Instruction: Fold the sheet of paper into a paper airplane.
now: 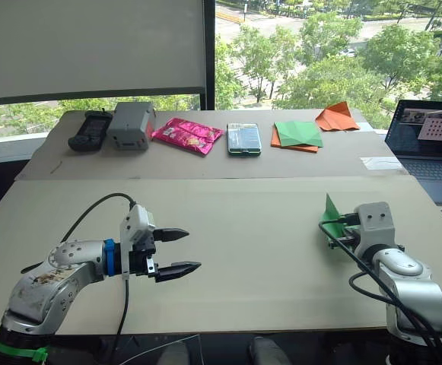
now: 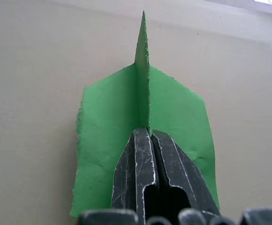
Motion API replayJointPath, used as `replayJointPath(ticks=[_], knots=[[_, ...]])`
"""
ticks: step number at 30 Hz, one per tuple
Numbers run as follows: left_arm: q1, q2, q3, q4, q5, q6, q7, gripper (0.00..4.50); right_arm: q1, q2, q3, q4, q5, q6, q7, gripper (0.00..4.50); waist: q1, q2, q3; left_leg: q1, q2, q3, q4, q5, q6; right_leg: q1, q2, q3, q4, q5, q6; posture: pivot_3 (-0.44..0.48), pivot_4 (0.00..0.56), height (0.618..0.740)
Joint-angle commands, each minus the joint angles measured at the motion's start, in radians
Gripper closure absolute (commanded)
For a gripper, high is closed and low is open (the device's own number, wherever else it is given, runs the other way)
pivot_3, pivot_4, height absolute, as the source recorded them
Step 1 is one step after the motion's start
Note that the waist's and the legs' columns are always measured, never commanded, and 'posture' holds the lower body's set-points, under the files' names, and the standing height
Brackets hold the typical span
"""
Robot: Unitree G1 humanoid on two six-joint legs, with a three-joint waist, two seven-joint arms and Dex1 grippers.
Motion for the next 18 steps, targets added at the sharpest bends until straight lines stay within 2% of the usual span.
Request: replayJointPath(ticks=[1, 5, 6, 10, 15, 17, 18], knots=[[-0.011, 0.008, 0.004, -0.019, -0.003, -0.025, -0.020, 0.00, 0.000, -0.024, -0.012, 0.012, 0.003, -0.019, -0.019, 4.45, 0.000, 0.001, 0.000, 0.000, 0.000, 0.000, 0.000, 0.000, 0.000, 0.000, 0.000, 0.000, 0.000, 0.000, 0.000, 0.000, 0.150, 0.740], [-0.009, 0.010, -0.001, -0.018, 0.001, -0.030, -0.026, 0.00, 0.000, -0.020, -0.023, 0.020, 0.013, -0.027, -0.031, 4.45, -0.001, 0.001, 0.000, 0.000, 0.000, 0.000, 0.000, 0.000, 0.000, 0.000, 0.000, 0.000, 0.000, 0.000, 0.000, 0.000, 0.150, 0.740], [-0.009, 0.007, 0.000, -0.017, 0.001, -0.030, -0.024, 0.00, 0.001, -0.013, -0.029, 0.016, 0.016, -0.031, -0.036, 3.87, 0.000, 0.001, 0.000, 0.000, 0.000, 0.000, 0.000, 0.000, 0.000, 0.000, 0.000, 0.000, 0.000, 0.000, 0.000, 0.000, 0.150, 0.740], [-0.003, 0.007, 0.006, -0.016, -0.001, -0.028, -0.021, 0.00, -0.031, 0.042, -0.099, -0.043, 0.092, -0.053, -0.017, 2.57, 0.000, 0.001, 0.000, 0.000, 0.000, 0.000, 0.000, 0.000, 0.000, 0.000, 0.000, 0.000, 0.000, 0.000, 0.000, 0.000, 0.150, 0.740], [0.020, 0.013, 0.038, -0.002, 0.005, -0.038, -0.010, 0.00, -0.101, 0.008, -0.163, -0.134, 0.239, -0.072, 0.090, 0.77, -0.001, 0.002, 0.001, -0.001, 0.000, 0.000, 0.000, 0.000, 0.000, 0.000, 0.000, 0.000, 0.000, 0.000, 0.000, 0.000, 0.150, 0.740], [0.031, 0.006, 0.065, 0.009, 0.003, -0.041, 0.010, 0.00, -0.108, -0.003, -0.179, -0.176, 0.325, -0.127, 0.167, 0.14, -0.001, 0.001, 0.001, 0.000, 0.000, 0.000, 0.000, 0.000, 0.000, 0.001, 0.001, 0.000, 0.000, 0.000, 0.000, 0.000, 0.150, 0.740], [0.036, 0.001, 0.079, 0.013, 0.002, -0.043, 0.022, 0.00, -0.106, -0.005, -0.185, -0.199, 0.372, -0.160, 0.208, 0.03, -0.001, 0.001, 0.001, 0.000, 0.000, 0.000, 0.000, 0.000, 0.000, 0.001, 0.001, 0.000, 0.000, 0.000, 0.000, 0.000, 0.150, 0.740]])
